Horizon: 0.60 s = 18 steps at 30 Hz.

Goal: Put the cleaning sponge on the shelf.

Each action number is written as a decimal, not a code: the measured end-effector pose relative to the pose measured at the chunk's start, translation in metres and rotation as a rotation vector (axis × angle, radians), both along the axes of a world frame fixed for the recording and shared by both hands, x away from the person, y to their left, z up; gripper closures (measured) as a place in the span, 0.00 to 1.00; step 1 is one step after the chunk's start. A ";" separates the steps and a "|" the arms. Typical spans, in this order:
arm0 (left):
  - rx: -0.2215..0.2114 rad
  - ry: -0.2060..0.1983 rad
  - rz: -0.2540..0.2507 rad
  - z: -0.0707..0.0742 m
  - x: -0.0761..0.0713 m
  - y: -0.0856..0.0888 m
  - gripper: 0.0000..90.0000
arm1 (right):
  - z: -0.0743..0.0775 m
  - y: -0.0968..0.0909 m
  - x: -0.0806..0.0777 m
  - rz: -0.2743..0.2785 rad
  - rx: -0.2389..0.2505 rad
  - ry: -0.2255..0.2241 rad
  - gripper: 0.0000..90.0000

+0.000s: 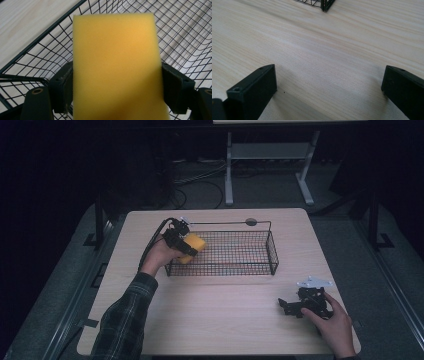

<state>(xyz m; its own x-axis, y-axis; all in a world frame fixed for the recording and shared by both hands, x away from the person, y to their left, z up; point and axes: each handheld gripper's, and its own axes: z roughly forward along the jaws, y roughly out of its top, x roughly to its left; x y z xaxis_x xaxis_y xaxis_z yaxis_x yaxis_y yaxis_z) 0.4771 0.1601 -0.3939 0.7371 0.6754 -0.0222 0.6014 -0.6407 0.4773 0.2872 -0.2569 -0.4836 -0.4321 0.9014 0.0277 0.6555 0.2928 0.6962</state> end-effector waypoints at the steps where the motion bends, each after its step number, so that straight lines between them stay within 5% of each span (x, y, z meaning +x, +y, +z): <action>1: -0.001 0.000 0.002 -0.001 0.000 0.000 0.26 | 0.000 0.000 0.000 0.000 0.000 -0.001 0.00; 18: 0.018 0.024 0.014 -0.016 0.001 0.002 0.25 | 0.000 0.000 0.000 0.000 0.000 0.000 0.00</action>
